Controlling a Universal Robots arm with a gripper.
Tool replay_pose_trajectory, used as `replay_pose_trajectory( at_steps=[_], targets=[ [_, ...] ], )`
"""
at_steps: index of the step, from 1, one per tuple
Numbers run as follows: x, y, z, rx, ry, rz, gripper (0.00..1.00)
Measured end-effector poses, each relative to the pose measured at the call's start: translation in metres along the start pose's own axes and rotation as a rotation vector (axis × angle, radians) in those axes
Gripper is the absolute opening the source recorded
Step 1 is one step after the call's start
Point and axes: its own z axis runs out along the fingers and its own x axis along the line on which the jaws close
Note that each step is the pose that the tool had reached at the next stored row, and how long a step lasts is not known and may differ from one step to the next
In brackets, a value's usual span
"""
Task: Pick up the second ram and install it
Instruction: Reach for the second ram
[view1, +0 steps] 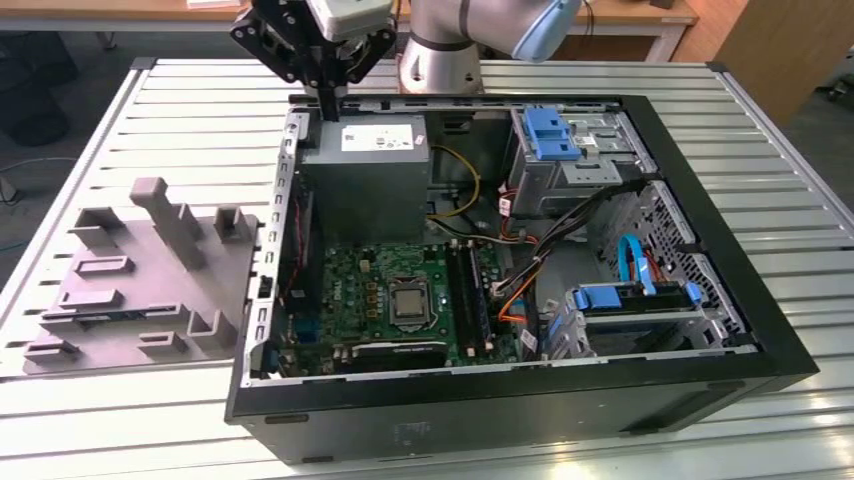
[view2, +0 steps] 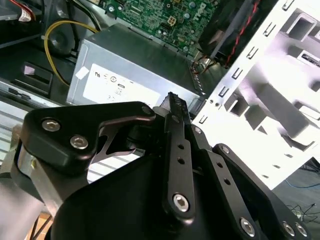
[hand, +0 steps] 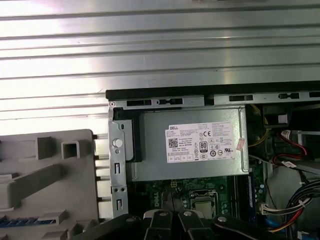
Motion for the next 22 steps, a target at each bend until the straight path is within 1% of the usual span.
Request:
replay_pose_trajectory(
  at_steps=[6,22],
  targets=[
    [0.0138,-0.0010,0.0002,0.0001,-0.0001,0.000,0.11],
    [0.0539,-0.0042,0.0009,0.0000,-0.0003,0.000,0.11]
  ],
)
